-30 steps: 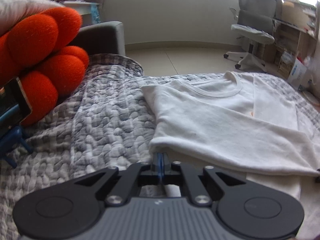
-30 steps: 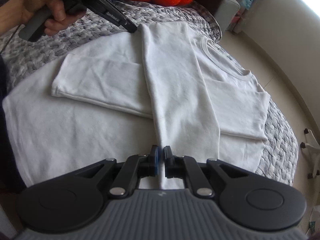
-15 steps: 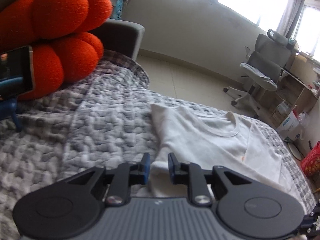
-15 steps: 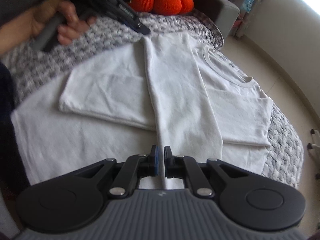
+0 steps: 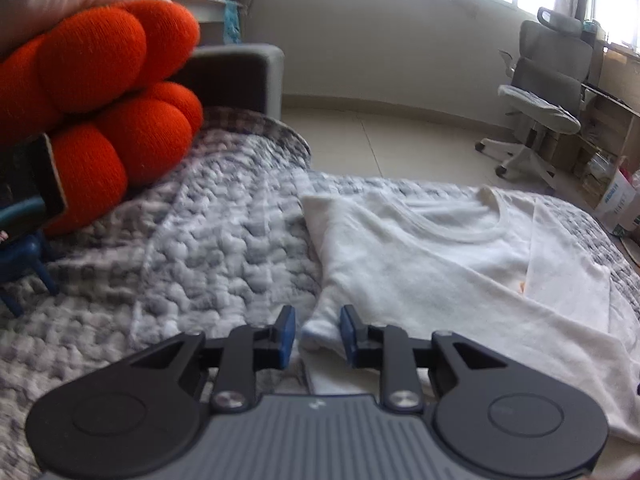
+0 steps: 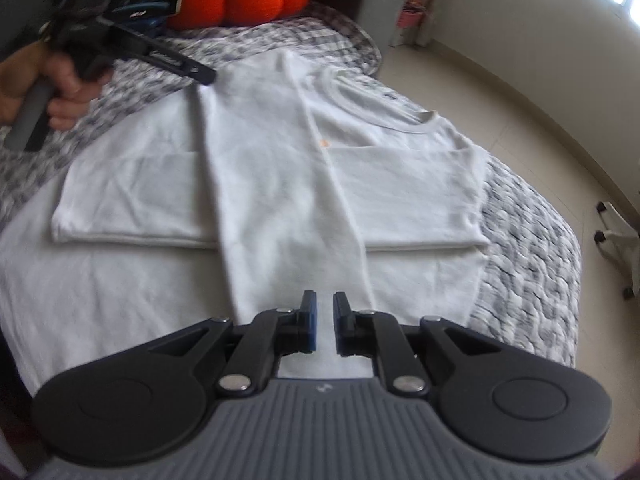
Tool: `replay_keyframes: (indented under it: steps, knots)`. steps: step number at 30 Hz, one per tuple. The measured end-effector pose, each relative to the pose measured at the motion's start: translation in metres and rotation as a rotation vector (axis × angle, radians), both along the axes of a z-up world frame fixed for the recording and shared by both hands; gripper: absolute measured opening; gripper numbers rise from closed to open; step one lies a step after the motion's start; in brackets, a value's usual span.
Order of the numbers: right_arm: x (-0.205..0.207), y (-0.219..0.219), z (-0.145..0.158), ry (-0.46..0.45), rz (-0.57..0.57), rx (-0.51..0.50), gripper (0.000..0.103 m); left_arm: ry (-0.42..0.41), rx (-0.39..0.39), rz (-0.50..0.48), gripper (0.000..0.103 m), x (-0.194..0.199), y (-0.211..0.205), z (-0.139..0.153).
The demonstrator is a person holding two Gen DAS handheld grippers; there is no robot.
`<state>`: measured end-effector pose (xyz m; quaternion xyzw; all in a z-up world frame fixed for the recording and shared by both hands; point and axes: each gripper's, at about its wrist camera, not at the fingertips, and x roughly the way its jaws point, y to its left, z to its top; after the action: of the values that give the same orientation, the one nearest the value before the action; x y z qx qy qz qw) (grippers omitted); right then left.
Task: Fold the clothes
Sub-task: 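Smooth the folded shirt body with the right gripper toward the collar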
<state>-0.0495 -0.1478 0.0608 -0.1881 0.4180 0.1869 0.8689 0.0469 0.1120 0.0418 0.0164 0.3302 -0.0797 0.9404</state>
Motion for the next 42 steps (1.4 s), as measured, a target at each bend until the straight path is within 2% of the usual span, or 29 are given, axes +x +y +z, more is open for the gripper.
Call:
replay_keyframes:
  steps: [2,5,8,11,12,17,25,29,32,35,38,42]
  knots:
    - [0.003,-0.006,0.000,0.003,-0.028,0.002,0.016,-0.006,0.010,0.003,0.025,0.001,-0.001,0.000]
    - [0.004,-0.009,-0.006,0.025,-0.026,-0.019,0.031,0.023,0.044,-0.004,0.025,0.004,-0.006,-0.007]
    - [0.004,-0.012,-0.011,0.044,-0.024,-0.035,0.030,0.032,0.078,-0.014,0.025,0.003,-0.011,-0.011]
    - [0.004,-0.020,-0.009,0.047,-0.041,-0.019,0.021,0.032,0.070,-0.014,0.024,0.003,-0.010,-0.010]
    - [0.003,-0.023,-0.008,0.048,-0.046,-0.014,0.015,0.033,0.063,-0.013,0.025,0.002,-0.008,-0.009]
    - [0.003,-0.041,0.000,0.047,-0.090,0.038,0.014,0.021,0.039,-0.010,0.024,0.001,-0.004,-0.005]
    - [-0.002,-0.054,-0.002,0.082,-0.103,0.079,0.017,0.030,0.072,-0.016,0.024,0.002,-0.010,-0.009]
    - [-0.006,-0.057,-0.004,0.106,-0.098,0.091,0.031,0.032,0.078,-0.016,0.024,0.003,-0.010,-0.011]
    - [-0.006,-0.058,-0.010,0.117,-0.103,0.084,0.034,0.023,0.108,-0.024,0.024,0.002,-0.015,-0.012]
    - [-0.011,-0.054,-0.005,0.093,-0.084,0.081,0.005,0.018,0.120,-0.027,0.024,0.001,-0.016,-0.011]
    - [-0.018,-0.058,0.010,0.058,-0.089,0.100,0.005,0.012,0.127,-0.036,0.025,-0.002,-0.014,-0.009]
    - [-0.018,-0.069,0.011,0.055,-0.132,0.105,0.005,0.003,0.174,-0.076,0.025,-0.008,-0.018,-0.008]
